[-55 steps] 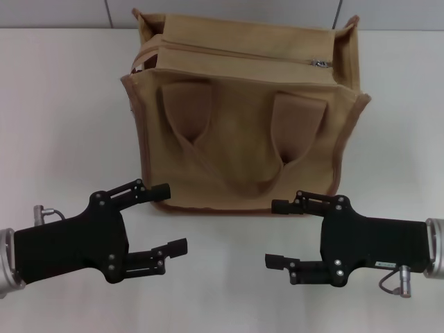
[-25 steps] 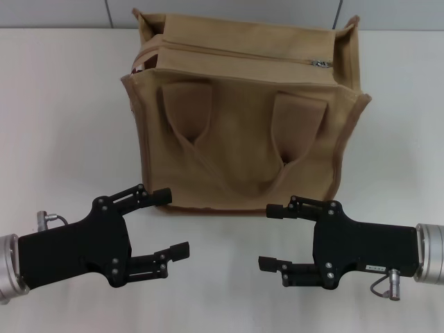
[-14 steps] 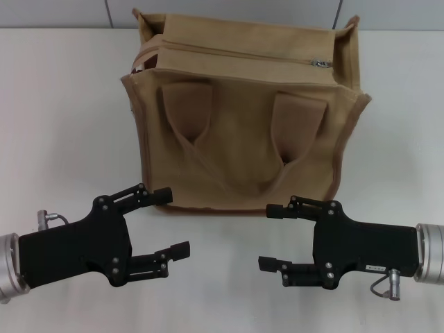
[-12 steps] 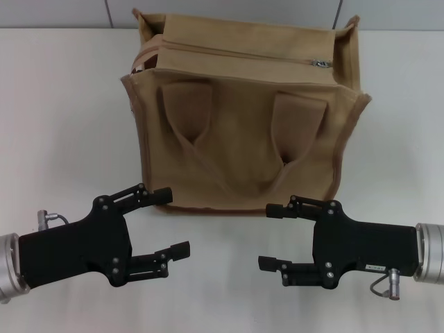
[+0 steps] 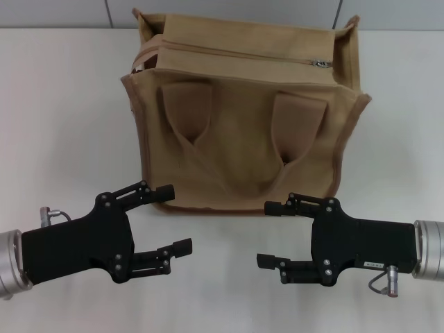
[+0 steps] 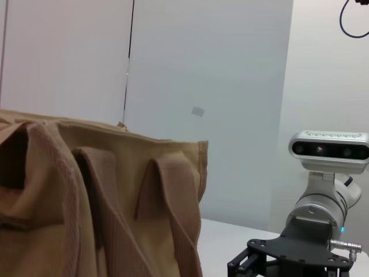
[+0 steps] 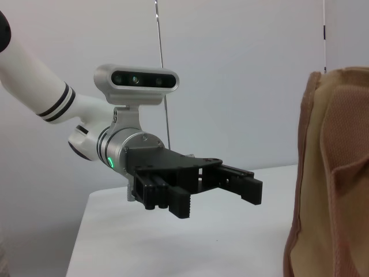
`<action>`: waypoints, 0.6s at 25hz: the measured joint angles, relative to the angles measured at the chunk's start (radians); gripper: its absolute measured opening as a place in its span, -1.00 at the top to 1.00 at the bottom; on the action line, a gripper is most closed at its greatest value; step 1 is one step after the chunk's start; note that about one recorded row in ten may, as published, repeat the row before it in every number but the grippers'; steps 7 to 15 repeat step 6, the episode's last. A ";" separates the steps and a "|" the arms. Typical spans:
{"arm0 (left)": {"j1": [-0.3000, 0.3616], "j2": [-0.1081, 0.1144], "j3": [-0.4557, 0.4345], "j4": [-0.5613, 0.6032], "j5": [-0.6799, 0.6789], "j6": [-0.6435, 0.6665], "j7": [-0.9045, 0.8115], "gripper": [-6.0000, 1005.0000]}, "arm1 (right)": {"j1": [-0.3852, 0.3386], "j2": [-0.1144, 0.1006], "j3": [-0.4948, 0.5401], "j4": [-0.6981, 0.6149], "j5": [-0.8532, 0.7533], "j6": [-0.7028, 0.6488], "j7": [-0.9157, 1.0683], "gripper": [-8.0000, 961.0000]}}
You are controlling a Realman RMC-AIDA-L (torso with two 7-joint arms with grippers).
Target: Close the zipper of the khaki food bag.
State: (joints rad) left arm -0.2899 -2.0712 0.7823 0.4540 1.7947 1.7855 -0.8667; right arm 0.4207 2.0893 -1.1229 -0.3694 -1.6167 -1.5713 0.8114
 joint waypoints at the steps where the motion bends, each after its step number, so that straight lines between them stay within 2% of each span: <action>1: -0.001 0.000 0.000 0.000 0.000 -0.003 0.000 -0.69 | 0.000 0.000 0.000 0.001 0.000 0.000 0.000 -0.62; 15: -0.002 0.000 0.000 0.000 0.000 -0.004 0.000 -0.69 | 0.001 0.000 0.000 0.004 0.000 0.009 0.000 -0.62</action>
